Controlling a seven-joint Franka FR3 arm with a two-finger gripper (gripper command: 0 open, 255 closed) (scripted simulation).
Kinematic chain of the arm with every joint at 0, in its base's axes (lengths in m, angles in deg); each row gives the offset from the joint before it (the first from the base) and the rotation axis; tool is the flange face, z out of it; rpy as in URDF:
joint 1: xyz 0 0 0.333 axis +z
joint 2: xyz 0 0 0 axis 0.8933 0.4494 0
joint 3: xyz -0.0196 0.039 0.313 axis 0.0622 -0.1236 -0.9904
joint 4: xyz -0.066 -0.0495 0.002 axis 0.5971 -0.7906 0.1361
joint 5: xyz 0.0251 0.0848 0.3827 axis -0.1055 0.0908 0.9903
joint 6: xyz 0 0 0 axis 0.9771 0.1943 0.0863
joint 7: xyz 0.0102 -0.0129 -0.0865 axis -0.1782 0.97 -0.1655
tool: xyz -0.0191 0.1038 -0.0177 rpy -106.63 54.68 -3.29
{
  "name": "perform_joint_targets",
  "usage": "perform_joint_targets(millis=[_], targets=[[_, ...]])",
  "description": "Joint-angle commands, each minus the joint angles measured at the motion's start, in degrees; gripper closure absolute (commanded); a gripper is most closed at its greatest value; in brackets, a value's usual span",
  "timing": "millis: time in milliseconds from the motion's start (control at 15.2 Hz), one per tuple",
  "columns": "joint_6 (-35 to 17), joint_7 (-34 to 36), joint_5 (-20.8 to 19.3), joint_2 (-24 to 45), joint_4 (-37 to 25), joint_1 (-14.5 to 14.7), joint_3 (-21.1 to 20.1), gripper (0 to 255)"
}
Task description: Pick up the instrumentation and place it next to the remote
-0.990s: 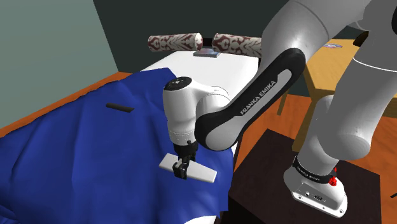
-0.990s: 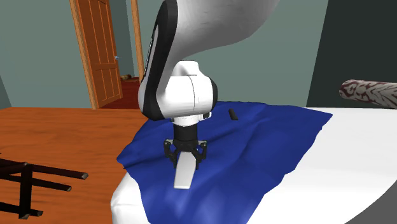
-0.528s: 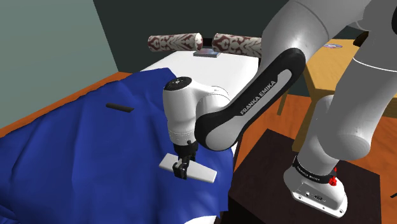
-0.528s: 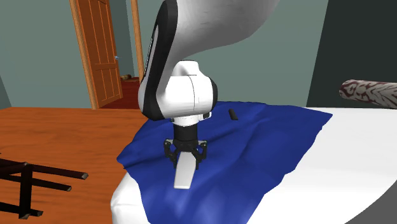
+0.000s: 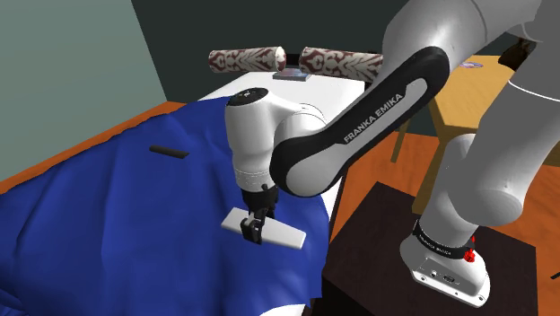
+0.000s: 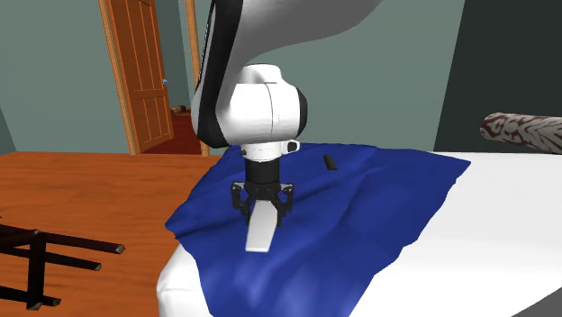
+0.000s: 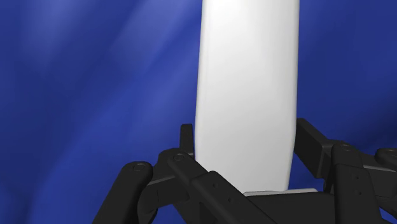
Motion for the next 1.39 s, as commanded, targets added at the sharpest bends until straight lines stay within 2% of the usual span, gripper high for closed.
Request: perform_joint_targets(millis=[0, 528, 924, 1320], targets=[[1.6, -0.4, 0.6, -1.2, -0.5, 0.1, 0.2, 255], [7.7, -1.4, 1.8, -4.4, -3.6, 0.3, 1.0, 255], [8.3, -4.9, -3.3, 4.5, -12.2, -3.6, 3.9, 255], [10.6, -7.7, -7.8, 14.1, -23.2, -6.1, 6.4, 255]])
